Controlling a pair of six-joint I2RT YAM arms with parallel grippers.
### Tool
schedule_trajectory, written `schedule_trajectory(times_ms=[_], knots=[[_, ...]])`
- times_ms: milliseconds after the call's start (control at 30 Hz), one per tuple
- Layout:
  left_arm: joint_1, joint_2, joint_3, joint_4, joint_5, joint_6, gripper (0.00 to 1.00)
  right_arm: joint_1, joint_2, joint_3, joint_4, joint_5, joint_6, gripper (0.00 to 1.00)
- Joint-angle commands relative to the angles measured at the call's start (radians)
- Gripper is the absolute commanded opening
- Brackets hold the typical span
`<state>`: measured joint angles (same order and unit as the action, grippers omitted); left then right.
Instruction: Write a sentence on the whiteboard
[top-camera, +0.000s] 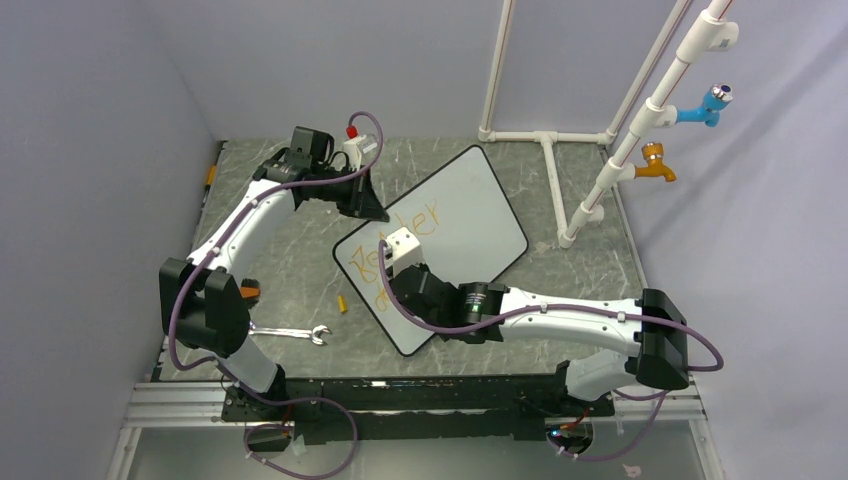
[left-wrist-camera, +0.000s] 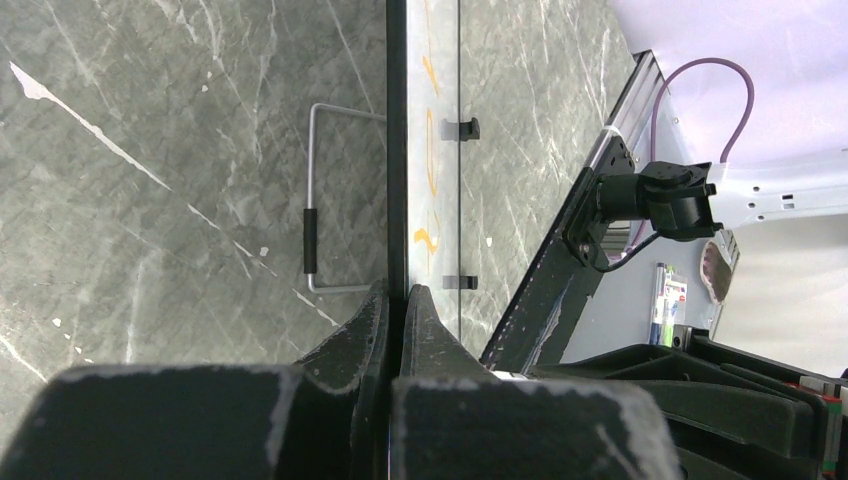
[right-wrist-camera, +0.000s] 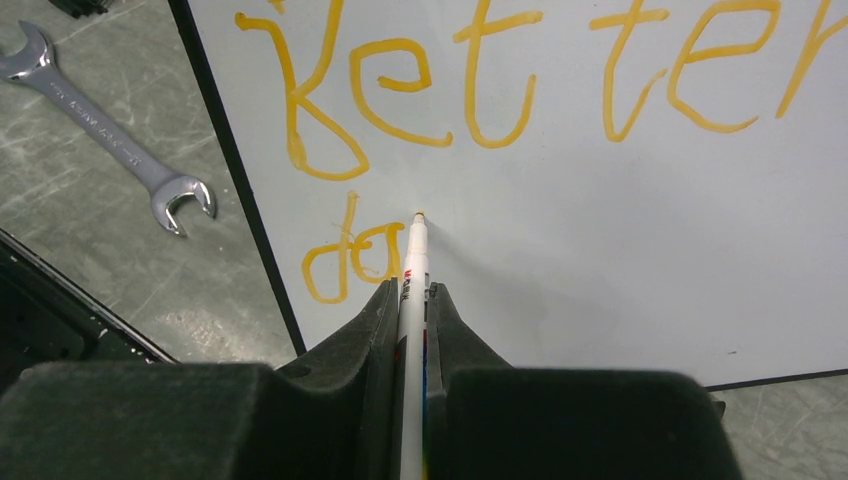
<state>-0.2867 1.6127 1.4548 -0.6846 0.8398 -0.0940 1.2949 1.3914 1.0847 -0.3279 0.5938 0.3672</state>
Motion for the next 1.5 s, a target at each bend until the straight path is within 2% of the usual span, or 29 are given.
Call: schedule_trajectory(times_ms=[0, 400, 867, 1167, 1467], knots=[[0.004, -0.053, 0.013, 0.091, -0.021, 0.045, 0.0, -0.003, -0.003, 0.002, 0.02, -0.013, 0.021, 0.0], [0.007, -0.053, 0.013, 0.095, -0.022, 0.04, 0.0, -0.001, -0.048, -0.074, -0.019, -0.031, 0.077, 0.0], [0.008, -0.053, 0.009, 0.098, -0.023, 0.039, 0.0, -0.009, -0.007, 0.037, -0.066, 0.053, 0.027, 0.0], [0.007, -0.055, 0.007, 0.099, -0.02, 0.038, 0.0, -0.022, 0.043, 0.104, -0.071, 0.06, -0.015, 0.0], [0.008, -0.056, 0.009, 0.099, -0.02, 0.037, 0.0, -0.027, 0.052, 0.089, -0.073, 0.024, -0.004, 0.0]])
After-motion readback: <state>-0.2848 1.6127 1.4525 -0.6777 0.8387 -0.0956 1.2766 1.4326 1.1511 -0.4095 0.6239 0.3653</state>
